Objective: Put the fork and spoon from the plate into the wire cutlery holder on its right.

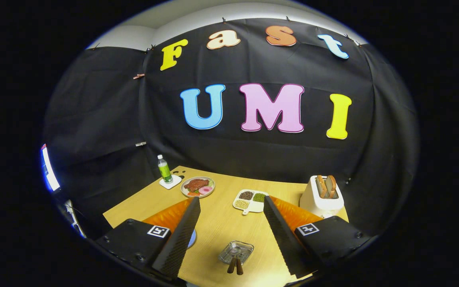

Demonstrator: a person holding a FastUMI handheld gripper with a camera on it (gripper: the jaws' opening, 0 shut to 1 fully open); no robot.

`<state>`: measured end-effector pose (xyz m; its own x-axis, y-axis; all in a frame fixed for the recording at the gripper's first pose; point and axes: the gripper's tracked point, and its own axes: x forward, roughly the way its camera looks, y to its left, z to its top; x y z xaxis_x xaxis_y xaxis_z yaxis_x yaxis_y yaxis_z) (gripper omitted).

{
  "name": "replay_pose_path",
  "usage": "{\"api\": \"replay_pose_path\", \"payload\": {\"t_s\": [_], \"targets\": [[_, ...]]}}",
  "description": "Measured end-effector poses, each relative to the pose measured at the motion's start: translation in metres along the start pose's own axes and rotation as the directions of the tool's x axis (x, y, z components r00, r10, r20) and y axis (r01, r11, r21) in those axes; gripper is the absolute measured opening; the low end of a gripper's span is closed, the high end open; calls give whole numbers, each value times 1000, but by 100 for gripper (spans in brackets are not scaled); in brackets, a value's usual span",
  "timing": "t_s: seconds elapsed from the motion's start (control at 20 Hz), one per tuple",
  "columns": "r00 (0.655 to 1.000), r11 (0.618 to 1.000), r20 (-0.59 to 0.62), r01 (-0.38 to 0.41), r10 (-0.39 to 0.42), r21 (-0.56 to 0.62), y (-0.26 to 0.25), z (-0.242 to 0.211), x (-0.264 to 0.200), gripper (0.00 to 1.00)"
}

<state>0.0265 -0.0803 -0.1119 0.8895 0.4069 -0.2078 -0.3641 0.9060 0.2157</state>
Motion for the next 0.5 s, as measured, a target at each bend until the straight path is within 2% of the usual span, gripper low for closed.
{"api": "replay_pose_path", "payload": {"t_s": [0.5], "targets": [[1000, 1000, -25, -3, 2, -28, 5, -10, 10, 99]]}}
